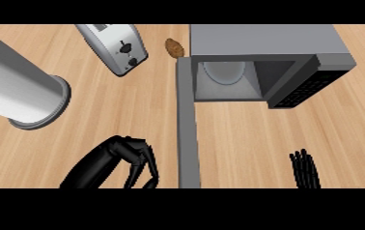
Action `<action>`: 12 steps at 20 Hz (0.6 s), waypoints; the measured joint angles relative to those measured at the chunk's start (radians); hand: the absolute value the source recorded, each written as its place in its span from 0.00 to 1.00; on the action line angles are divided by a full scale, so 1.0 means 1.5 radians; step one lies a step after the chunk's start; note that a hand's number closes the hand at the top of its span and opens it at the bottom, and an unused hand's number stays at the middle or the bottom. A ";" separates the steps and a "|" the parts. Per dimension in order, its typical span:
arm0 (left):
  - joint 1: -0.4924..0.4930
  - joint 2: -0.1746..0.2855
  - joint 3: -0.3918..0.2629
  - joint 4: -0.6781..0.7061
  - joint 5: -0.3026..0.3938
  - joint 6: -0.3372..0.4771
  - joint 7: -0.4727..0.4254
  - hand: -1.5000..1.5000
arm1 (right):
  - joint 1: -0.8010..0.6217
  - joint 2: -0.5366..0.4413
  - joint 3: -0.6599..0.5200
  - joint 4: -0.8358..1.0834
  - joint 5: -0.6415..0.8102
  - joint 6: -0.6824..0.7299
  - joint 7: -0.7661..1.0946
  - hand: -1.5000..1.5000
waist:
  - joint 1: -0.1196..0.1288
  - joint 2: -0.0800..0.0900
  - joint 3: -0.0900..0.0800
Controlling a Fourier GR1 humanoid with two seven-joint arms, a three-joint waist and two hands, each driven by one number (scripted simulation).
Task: Pick up the milk, place it into the microwave and close the microwave
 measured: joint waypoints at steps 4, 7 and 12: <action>-0.027 -0.016 -0.069 0.064 -0.036 0.001 0.000 1.00 | 0.041 -0.010 -0.002 -0.040 -0.008 0.009 -0.005 0.00 | -0.001 0.000 0.000; -0.065 -0.022 -0.111 0.124 -0.067 0.031 -0.023 1.00 | 0.072 -0.028 -0.009 -0.080 -0.026 0.029 0.007 0.00 | 0.000 0.000 0.000; -0.153 -0.027 -0.206 0.229 -0.097 0.126 -0.051 1.00 | 0.109 -0.043 -0.002 -0.134 -0.038 0.044 0.009 0.00 | -0.004 0.000 0.000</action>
